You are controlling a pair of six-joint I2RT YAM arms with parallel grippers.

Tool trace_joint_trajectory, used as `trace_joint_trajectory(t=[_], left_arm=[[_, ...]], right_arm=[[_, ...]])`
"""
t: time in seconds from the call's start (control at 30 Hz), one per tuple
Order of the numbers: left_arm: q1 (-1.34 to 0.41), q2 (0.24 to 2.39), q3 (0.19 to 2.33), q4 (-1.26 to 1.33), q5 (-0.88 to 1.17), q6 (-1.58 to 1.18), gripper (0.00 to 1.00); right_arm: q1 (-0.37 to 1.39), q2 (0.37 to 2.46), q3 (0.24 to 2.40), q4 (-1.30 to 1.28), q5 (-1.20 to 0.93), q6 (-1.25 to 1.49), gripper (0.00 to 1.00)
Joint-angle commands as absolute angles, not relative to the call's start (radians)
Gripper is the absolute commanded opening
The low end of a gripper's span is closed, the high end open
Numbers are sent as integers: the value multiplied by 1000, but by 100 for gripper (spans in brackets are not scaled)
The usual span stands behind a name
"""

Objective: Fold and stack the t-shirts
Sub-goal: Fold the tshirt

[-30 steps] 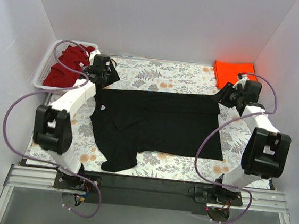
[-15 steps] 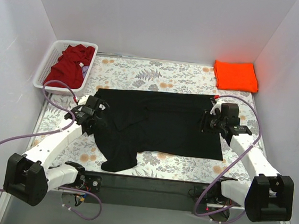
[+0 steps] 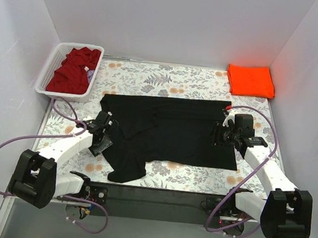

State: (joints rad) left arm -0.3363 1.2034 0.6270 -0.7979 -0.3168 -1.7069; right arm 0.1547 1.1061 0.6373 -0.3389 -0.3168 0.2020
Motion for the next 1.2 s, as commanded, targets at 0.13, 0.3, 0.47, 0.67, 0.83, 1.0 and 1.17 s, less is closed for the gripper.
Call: trace_joint_trajectory(t=[0.13,0.3,0.47,0.67,0.83,1.0,1.17], left_arm=[[-341,1206,548,-738,-370,-1784,44],[-339,1229,531,-692,-333,-1767,30],[-341,1239,552,-713,-330,-1740,0],[-339,1201,549,-706,-344,-1713,0],[-341,1174,531,-693,-351,-1726,0],[-341,1147,529,-696,-367,-1738,0],[-342,1121,528,-699,-370,-1744,0]], right_arm=[[158,1108,623,-327,-330,170,46],[158,1109,626,-336,-290,179,47],[155,1094,641,-391,-213,205,52],[111,1074,638,-491,-107,285,64],[40,1103,640,-644,-80,314,61],[-66,1080,629,-735,34,328,56],[-182,1075,656,-807,87,327,52]])
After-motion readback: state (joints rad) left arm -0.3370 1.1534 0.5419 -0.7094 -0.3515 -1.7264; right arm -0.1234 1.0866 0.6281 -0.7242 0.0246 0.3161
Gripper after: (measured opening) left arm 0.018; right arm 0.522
